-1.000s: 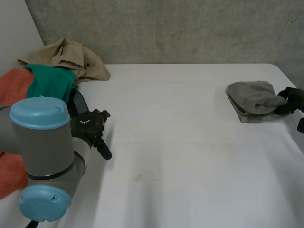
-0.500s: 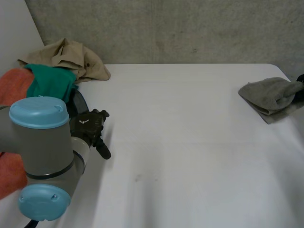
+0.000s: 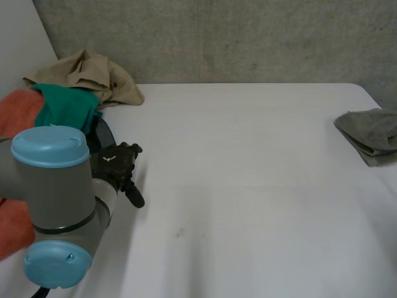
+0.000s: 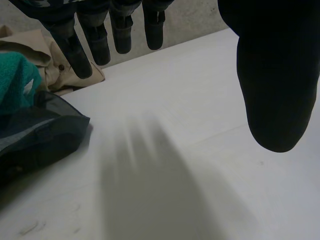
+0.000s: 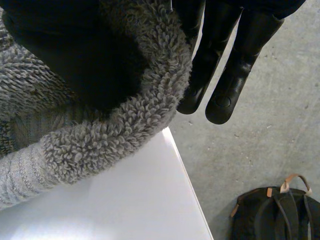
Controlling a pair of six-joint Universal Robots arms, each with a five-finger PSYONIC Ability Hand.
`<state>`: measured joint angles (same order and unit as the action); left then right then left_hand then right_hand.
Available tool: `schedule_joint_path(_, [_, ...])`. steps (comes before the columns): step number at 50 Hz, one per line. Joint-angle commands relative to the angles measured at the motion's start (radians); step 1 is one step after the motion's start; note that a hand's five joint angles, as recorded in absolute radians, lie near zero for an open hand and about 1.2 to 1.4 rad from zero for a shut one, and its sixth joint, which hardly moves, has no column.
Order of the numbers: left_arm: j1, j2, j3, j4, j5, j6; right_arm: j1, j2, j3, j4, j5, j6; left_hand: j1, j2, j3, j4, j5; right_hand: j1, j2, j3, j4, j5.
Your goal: Fold the laundry.
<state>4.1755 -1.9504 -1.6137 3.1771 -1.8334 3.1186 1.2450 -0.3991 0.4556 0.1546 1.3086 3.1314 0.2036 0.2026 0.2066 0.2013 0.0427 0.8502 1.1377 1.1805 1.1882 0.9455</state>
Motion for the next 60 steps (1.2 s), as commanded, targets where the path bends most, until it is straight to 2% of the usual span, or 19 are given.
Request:
schedule_joint_path(1, [0.000,0.001,-0.002,0.000,0.000,0.000,0.001,-0.010,0.047,0.009,-0.002,-0.060,-0.014,-0.013,-0.017,-0.011,-0.027,-0.475,-0.762,-0.805,-0.813,-0.745])
schedule_joint_path(2, [0.000,0.001,-0.002,0.000,0.000,0.000,0.001,-0.014,0.054,0.011,0.000,-0.072,-0.014,-0.013,-0.017,-0.011,-0.027,-0.676,-0.963,-1.006,-1.014,-0.946])
schedule_joint_path(13, [0.003,0.022,-0.003,-0.002,-0.001,0.000,-0.006,-0.179,0.210,0.013,0.018,-0.240,-0.014,-0.013,-0.017,-0.011,-0.027,-0.676,-0.963,-1.006,-1.014,-0.946])
schedule_joint_path(20, [0.006,0.048,-0.015,0.000,0.000,0.000,-0.067,-0.339,0.259,0.009,0.118,-0.517,-0.014,-0.013,-0.017,-0.011,-0.027,-0.676,-0.963,-1.006,-1.014,-0.946])
schedule_joint_path(25, [0.006,0.057,-0.017,0.000,0.000,0.000,-0.068,-0.417,0.258,-0.024,0.135,-0.632,-0.014,-0.013,-0.017,-0.011,-0.027,-0.676,-0.963,-1.006,-1.014,-0.946])
schedule_joint_path(29, [0.006,0.067,-0.018,0.001,0.000,0.000,-0.058,-0.463,0.261,-0.073,0.126,-0.634,-0.014,-0.013,-0.017,-0.011,-0.027,-0.676,-0.963,-1.006,-1.014,-0.946])
schedule_joint_path(37, [0.006,0.114,-0.018,0.007,-0.003,0.002,0.163,-0.592,0.343,-0.096,0.060,-0.547,-0.016,-0.016,-0.019,-0.014,-0.030,-0.676,-0.963,-1.006,-1.014,-0.946])
schedule_joint_path(48, [0.066,0.162,-0.003,0.009,-0.001,0.029,0.431,-0.756,0.742,-0.098,-0.167,-0.274,-0.019,-0.018,-0.022,-0.017,-0.033,-0.676,-0.963,-1.006,-1.014,-0.946])
schedule_joint_path(53, [0.129,0.160,0.031,0.009,-0.001,0.115,0.579,-0.770,0.958,-0.131,-0.219,-0.275,-0.011,-0.010,-0.014,-0.008,-0.024,-0.676,-0.963,-1.006,-1.014,-0.946])
schedule_joint_path(60, [0.248,0.151,0.064,0.015,-0.006,0.284,0.660,-0.777,1.117,-0.198,-0.218,-0.307,-0.014,-0.013,-0.017,-0.011,-0.027,-0.676,-0.963,-1.006,-1.014,-0.946])
